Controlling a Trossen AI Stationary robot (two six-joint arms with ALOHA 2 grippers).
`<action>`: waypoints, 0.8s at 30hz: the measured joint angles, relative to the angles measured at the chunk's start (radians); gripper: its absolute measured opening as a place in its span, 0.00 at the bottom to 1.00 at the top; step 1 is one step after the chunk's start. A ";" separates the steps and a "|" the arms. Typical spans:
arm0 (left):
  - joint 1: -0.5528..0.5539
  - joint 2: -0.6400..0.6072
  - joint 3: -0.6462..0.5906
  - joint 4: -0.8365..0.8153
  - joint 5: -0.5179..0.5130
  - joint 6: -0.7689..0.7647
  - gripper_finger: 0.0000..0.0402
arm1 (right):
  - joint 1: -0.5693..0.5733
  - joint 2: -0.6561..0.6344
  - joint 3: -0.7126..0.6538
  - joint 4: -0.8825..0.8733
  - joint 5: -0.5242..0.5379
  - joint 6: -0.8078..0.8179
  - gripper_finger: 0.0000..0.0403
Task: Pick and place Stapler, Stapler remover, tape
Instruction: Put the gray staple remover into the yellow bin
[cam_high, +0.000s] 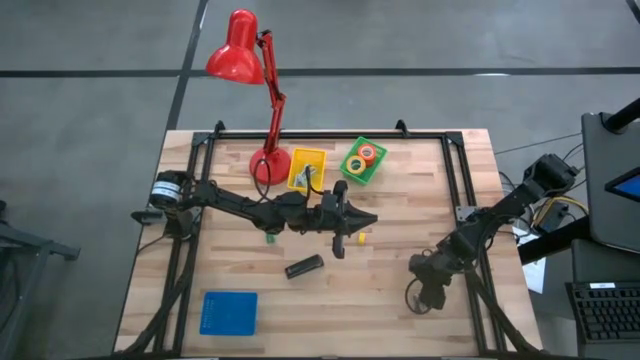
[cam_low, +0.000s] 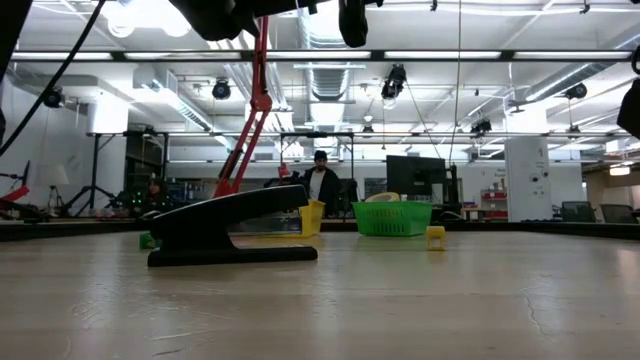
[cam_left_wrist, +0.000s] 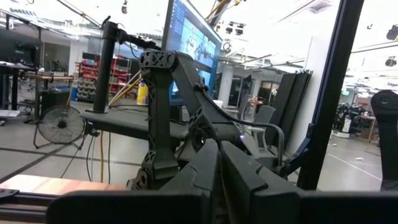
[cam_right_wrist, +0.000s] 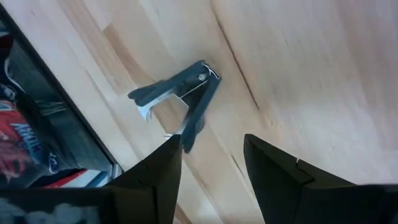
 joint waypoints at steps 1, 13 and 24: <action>0.000 0.000 0.000 -0.001 0.000 0.000 0.06 | 0.003 0.000 0.000 0.000 0.000 0.004 0.42; 0.000 0.000 0.000 -0.004 -0.004 0.000 0.06 | 0.057 0.002 0.000 0.041 0.026 0.075 0.42; 0.000 0.000 0.000 -0.006 -0.003 -0.003 0.06 | 0.078 0.002 -0.001 0.046 0.061 0.100 0.37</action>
